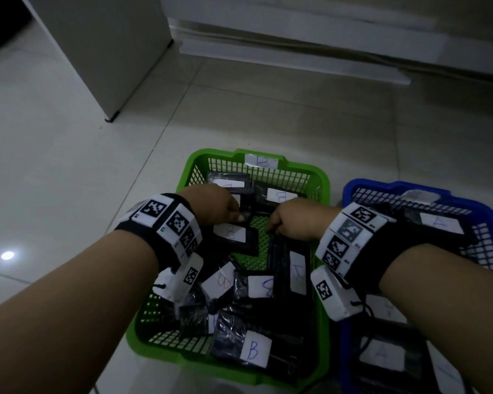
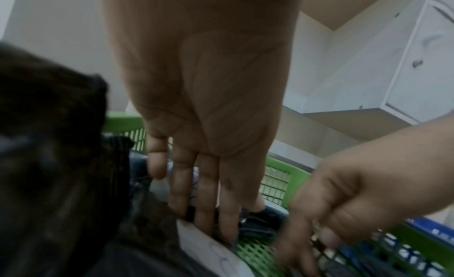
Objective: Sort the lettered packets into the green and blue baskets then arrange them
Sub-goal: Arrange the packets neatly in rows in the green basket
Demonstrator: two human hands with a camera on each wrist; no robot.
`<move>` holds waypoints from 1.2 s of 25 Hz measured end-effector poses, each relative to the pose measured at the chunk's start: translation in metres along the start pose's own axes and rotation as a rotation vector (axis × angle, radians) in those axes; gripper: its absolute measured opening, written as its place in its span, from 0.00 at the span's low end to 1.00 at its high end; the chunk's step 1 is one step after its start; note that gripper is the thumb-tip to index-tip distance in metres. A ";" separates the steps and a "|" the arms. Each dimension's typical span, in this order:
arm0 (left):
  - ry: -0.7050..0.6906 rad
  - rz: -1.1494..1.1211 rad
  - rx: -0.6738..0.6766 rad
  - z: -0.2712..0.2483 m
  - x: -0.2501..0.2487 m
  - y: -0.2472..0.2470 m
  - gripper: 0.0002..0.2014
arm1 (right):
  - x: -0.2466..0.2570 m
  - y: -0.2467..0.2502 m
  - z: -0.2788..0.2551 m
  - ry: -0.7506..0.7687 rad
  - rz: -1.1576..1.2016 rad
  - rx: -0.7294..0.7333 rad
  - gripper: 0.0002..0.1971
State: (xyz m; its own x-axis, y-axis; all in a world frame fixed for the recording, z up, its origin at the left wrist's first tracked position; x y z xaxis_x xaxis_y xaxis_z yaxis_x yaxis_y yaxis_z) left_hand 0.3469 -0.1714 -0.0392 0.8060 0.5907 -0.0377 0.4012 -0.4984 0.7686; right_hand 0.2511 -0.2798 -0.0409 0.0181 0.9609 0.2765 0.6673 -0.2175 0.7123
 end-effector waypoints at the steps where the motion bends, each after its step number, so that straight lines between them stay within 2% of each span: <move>1: -0.007 0.010 0.012 -0.001 -0.001 -0.003 0.20 | 0.000 0.000 0.001 -0.001 -0.015 -0.001 0.22; 3: -0.025 0.014 0.001 -0.002 0.001 -0.008 0.19 | -0.002 0.000 0.003 -0.017 -0.036 -0.012 0.23; 6: -0.058 -0.060 -0.133 -0.002 0.008 -0.010 0.15 | 0.000 0.001 0.003 0.003 0.007 -0.039 0.22; 9: -0.042 -0.194 -0.279 -0.003 0.013 -0.003 0.14 | 0.008 0.012 0.005 0.056 0.120 -0.222 0.19; 11: -0.032 -0.252 -0.399 -0.002 0.016 0.005 0.13 | 0.014 0.019 0.010 0.075 0.129 -0.280 0.18; 13: -0.012 -0.290 -0.517 -0.002 0.022 0.013 0.12 | 0.023 0.018 0.018 0.115 0.062 -0.198 0.19; 14: 0.008 -0.289 -0.529 -0.002 0.026 0.015 0.11 | 0.028 0.016 0.022 0.130 0.039 -0.128 0.20; 16: 0.048 -0.237 -0.468 -0.002 0.032 0.012 0.09 | 0.032 0.010 0.029 0.133 0.028 -0.036 0.22; 17: 0.055 -0.212 -0.437 -0.003 0.033 0.012 0.08 | 0.031 0.010 0.032 0.126 0.027 -0.045 0.22; 22: 0.048 -0.110 -0.387 0.002 0.034 0.018 0.08 | 0.021 0.022 0.028 0.018 0.153 -0.340 0.15; 24: 0.059 -0.165 -0.388 0.000 0.035 0.023 0.08 | 0.015 0.025 0.022 0.011 0.233 -0.449 0.12; 26: 0.036 -0.295 -0.391 -0.005 0.036 0.027 0.08 | 0.015 0.026 0.019 0.055 0.225 -0.485 0.12; 28: 0.000 -0.413 -0.463 -0.009 0.035 0.033 0.07 | 0.014 0.032 0.012 0.060 0.302 -0.599 0.12; 30: -0.024 -0.495 -0.571 -0.010 0.031 0.038 0.05 | 0.000 0.041 -0.001 -0.084 0.420 -0.726 0.15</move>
State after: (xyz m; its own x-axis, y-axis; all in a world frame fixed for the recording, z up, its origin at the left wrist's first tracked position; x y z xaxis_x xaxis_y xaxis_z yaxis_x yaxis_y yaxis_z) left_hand 0.3831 -0.1656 -0.0043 0.6023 0.6430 -0.4731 0.4360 0.2315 0.8697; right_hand 0.2778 -0.2891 -0.0118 0.2324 0.7785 0.5830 -0.0514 -0.5888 0.8067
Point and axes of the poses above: each hand's wrist, its own z-axis towards the middle knuckle, its own y-axis out of the back of the hand, x = y × z, the point moved 5 cm from there along z, towards the middle knuckle, and after that the axes turned 9 degrees about y, right-handed, at the moved point
